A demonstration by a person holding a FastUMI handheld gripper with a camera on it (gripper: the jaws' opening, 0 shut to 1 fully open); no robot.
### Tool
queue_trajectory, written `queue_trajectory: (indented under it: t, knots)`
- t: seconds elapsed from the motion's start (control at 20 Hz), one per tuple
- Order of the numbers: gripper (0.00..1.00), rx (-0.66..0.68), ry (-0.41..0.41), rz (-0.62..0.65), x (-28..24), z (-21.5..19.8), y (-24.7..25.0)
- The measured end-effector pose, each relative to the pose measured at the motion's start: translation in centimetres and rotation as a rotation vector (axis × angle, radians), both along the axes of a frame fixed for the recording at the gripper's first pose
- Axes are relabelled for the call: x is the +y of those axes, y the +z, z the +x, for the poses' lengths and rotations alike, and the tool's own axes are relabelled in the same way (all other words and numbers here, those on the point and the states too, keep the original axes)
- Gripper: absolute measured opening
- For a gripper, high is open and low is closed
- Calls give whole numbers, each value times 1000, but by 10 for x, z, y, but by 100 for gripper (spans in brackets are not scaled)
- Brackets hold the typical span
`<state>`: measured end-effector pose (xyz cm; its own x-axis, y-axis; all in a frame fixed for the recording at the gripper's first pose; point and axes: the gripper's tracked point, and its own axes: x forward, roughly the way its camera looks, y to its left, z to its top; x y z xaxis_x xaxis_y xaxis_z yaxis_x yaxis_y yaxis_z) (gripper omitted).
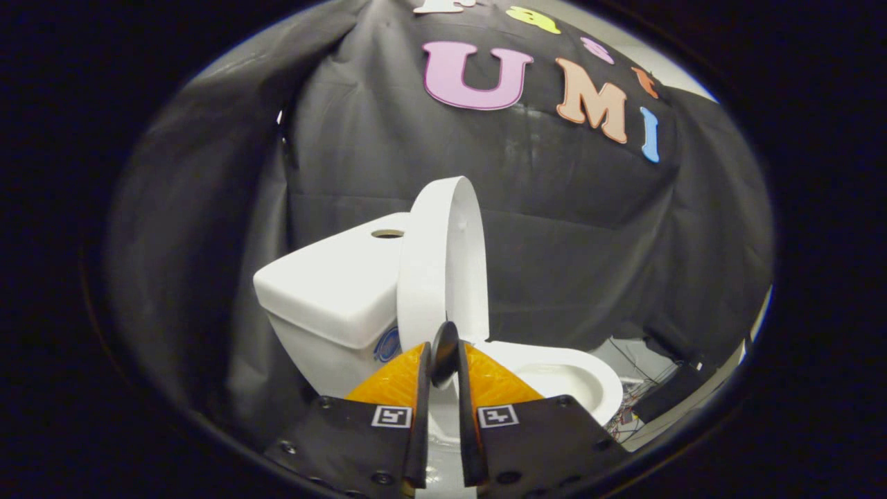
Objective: Open the toilet lid.
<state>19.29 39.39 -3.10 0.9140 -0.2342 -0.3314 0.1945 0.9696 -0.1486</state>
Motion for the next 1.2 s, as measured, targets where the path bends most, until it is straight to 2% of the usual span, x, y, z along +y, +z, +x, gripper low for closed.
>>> queue_trajectory:
  t: [0.1,0.2,0.4,0.7,1.0,1.2]
  knots:
    - [21,-19,21,0,3,-3,1]
    - [30,-61,58,28,7,-2,6]
    - [52,-152,162,73,25,-7,22]
    - [96,-253,278,130,35,-23,53]
    - [99,-288,308,165,4,-42,73]
    - [99,-338,349,138,-20,-60,88]
